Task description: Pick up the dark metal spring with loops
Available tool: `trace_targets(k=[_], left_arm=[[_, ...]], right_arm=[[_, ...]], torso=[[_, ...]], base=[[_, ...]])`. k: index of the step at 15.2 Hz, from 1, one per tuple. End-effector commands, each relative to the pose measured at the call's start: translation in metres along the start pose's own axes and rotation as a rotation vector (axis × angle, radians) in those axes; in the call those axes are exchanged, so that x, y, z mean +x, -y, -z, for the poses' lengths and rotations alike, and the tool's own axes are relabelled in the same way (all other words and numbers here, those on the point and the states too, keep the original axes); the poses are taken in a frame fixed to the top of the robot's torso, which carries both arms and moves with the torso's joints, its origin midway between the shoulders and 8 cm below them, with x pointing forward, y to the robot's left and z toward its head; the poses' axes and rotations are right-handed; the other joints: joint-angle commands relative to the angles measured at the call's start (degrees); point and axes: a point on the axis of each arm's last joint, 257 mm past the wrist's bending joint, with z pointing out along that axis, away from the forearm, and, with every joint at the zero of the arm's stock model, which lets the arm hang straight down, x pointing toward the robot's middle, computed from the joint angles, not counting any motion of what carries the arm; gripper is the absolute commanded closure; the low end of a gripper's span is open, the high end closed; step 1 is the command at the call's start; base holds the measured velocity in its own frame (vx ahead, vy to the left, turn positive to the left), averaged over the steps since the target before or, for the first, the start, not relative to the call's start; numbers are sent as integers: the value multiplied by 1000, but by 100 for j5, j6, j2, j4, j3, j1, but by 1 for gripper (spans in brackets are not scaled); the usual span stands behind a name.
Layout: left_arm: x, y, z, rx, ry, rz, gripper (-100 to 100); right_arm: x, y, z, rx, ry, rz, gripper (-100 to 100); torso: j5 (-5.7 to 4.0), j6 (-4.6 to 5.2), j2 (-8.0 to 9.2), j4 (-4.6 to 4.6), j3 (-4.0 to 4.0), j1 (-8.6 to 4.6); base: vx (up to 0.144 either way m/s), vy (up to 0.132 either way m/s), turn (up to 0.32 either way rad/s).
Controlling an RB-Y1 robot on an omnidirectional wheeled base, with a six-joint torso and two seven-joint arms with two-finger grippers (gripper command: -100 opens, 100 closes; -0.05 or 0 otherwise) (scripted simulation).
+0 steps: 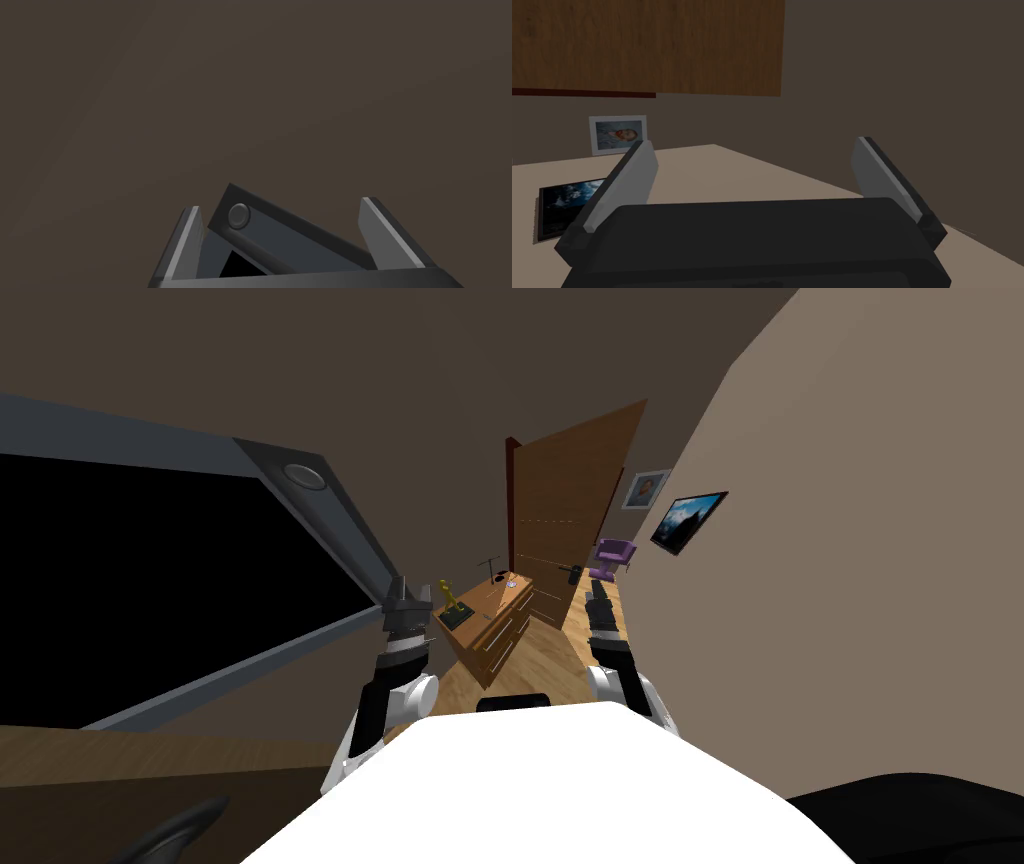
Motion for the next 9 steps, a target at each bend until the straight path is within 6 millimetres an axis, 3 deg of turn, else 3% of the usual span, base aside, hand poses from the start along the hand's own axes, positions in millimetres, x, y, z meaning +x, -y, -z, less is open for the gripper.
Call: trace_targets(k=[1, 9], left_arm=[[2, -7, 0, -21, -23, -7, -100], [1, -70, 5, -218, -101, -18, -100]], right_arm=[[0, 0, 0, 0, 0, 0, 0], [0, 0, 0, 0, 0, 0, 0]], torso=[[0, 0, 0, 0, 0, 0], [-3, 1, -21, -5, -12, -15]], base=[[6, -5, -13], [35, -32, -34]])
